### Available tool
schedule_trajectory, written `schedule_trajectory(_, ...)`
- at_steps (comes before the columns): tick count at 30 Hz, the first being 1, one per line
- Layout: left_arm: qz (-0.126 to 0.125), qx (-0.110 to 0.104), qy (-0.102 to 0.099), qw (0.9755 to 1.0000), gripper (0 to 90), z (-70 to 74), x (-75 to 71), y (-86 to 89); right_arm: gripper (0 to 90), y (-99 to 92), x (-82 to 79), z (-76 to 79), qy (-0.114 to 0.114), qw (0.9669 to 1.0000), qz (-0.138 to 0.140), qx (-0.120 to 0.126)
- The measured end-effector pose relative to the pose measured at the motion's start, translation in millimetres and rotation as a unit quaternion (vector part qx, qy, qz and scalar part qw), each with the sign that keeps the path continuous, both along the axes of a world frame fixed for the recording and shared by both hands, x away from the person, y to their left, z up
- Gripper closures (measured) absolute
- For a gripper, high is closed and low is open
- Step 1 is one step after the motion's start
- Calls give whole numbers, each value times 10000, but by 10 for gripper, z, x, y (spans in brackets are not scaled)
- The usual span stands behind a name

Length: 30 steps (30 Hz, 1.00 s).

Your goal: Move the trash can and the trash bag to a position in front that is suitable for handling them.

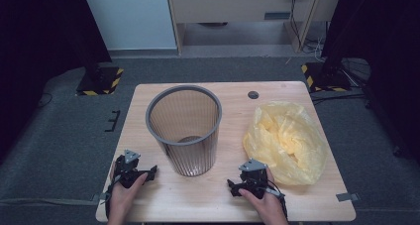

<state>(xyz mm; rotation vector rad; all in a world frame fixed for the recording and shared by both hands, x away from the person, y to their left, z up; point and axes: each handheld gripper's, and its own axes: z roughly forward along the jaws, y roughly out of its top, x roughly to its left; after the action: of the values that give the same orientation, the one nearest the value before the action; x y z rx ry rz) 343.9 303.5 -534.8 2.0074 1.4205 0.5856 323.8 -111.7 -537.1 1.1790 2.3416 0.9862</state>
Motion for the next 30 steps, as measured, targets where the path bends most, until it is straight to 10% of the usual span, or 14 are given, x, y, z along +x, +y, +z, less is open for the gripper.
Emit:
schedule_trajectory(14, -254, -240, -176, 9992, 38, 101, 32, 104, 52, 63, 36, 28, 88, 9999, 118, 10)
schedule_trajectory(30, -287, -212, -296, 9989, 39, 375, 593, 63, 35, 305, 212, 251, -146, 9973, 635, 326)
